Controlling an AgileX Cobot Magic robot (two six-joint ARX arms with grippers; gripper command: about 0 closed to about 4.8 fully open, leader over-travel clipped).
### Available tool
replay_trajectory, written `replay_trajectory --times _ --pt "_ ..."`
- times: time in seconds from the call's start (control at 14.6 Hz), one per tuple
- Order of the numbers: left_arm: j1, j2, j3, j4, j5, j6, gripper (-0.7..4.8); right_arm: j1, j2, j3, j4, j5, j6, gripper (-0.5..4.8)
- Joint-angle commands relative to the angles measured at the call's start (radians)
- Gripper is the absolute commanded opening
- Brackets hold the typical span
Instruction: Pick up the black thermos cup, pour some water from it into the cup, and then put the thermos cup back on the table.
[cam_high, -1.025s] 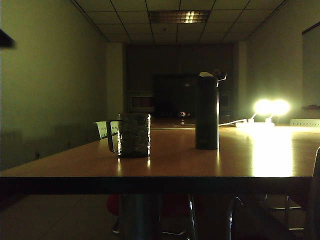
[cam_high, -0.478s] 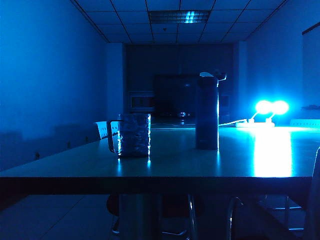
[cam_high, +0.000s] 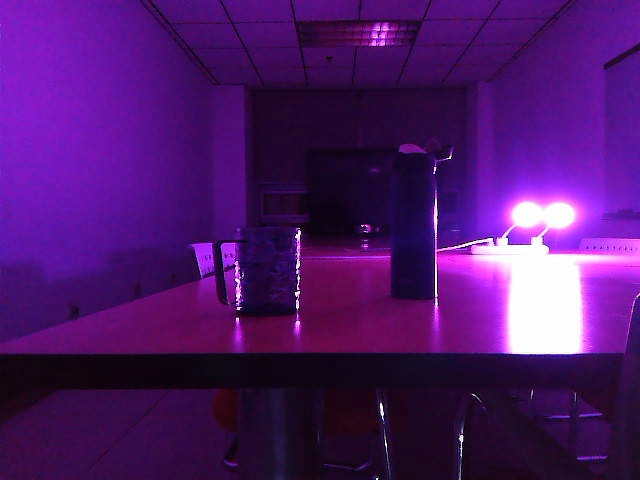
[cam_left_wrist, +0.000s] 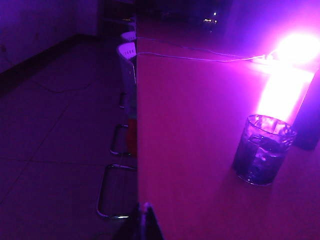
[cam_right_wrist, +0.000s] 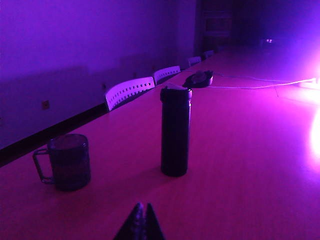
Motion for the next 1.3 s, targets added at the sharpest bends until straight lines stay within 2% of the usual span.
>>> replay_trajectory --times 0.07,0.27,0.34,0.41,0.55,0.62,0.89,1.3 --pt "0.000 0.001 0.002 0.011 0.005 0.000 -0.01 -0.001 -0.002 0.002 0.011 -0.002 0.004 -0.01" --pt "0.000 0.001 0.002 0.011 0.005 0.000 -0.01 -0.003 -0.002 0.002 0.011 0.011 0.003 -0.01" --pt "0.000 0.001 0.002 0.011 0.005 0.000 -0.01 -0.006 -0.002 -0.005 0.012 0.081 0.004 -0.01" --pt "0.000 0.001 0.002 0.011 0.005 0.000 -0.01 -0.006 -0.003 -0.025 0.011 0.225 0.003 -0.01" --pt "0.000 0.001 0.002 0.011 0.005 0.000 -0.01 -0.006 -0.026 -0.084 0.019 0.434 0.003 -0.01" --pt "0.000 0.001 0.002 0.011 0.005 0.000 -0.01 -0.004 -0.051 -0.116 0.020 0.490 0.003 -0.01" --pt "0.000 0.001 0.002 0.005 0.007 0.000 -0.01 -0.005 -0.071 -0.241 0.117 0.444 0.004 -0.01" --pt "0.000 0.001 0.002 0.005 0.007 0.000 -0.01 -0.002 -0.071 -0.243 0.102 0.417 -0.034 -0.01"
